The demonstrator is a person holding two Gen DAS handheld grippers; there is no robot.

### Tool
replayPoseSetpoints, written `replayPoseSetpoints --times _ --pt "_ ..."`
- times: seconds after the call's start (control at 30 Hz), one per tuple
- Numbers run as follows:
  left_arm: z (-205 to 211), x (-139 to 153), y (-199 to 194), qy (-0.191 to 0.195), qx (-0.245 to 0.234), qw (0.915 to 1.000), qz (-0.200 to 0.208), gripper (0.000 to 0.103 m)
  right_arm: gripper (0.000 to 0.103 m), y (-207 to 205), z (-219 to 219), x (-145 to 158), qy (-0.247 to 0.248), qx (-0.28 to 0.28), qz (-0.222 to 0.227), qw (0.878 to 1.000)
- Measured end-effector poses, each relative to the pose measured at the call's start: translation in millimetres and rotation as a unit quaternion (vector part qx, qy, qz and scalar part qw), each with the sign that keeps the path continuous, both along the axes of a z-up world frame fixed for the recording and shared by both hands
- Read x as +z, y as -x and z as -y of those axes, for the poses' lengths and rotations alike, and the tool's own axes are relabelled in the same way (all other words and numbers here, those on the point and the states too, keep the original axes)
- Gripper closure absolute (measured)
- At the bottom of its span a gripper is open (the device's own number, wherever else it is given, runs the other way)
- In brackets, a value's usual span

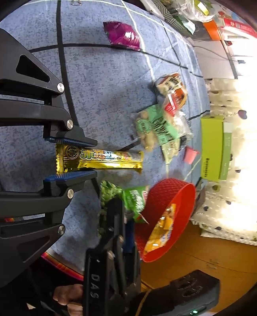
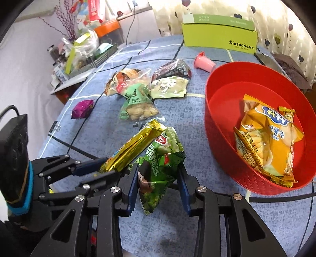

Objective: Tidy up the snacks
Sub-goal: 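Carry candy bar in left tool and pea bag in right tool over red bowl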

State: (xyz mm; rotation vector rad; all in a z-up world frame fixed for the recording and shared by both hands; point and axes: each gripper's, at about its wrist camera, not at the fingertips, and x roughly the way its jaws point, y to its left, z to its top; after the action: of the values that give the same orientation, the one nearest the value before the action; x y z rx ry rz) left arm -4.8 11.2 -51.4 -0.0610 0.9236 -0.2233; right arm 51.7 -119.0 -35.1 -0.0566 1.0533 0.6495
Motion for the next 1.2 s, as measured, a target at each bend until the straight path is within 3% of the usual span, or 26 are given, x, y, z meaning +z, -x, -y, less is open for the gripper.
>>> replayPoseSetpoints --times 0.1,0.17,0.23,0.47,0.5,0.53,0.6,1.2 --pt "6 -4 -3 -0.014 -0.014 0.9997 -0.012 0.078 0.069 1 1 1 -0.003 0.000 0.000 1.000" --pt "7 -3 -5 -0.011 -0.015 0.9998 -0.011 0.072 0.069 1 1 2 -0.004 0.001 0.002 1.000" --pt "5 -1 -9 -0.002 -0.012 0.9999 -0.010 0.053 0.069 1 2 4 -0.006 0.001 0.004 1.000" --pt "12 -4 -32 -0.021 -0.009 0.9997 -0.011 0.053 0.069 0 10 8 -0.007 -0.009 0.013 1.000" --pt "14 -6 -32 -0.026 -0.008 0.9996 -0.010 0.055 0.069 1 10 9 -0.008 -0.009 0.015 1.000" --pt "15 -7 -33 -0.027 -0.007 0.9996 -0.010 0.067 0.069 2 10 10 -0.008 -0.008 0.016 1.000" --pt "16 -7 -32 -0.030 -0.004 0.9995 -0.008 0.080 0.069 2 11 12 -0.011 -0.005 0.018 1.000" --pt "6 37 -14 0.005 0.023 0.9987 0.046 0.080 0.069 0 26 47 -0.024 -0.005 0.057 0.998"
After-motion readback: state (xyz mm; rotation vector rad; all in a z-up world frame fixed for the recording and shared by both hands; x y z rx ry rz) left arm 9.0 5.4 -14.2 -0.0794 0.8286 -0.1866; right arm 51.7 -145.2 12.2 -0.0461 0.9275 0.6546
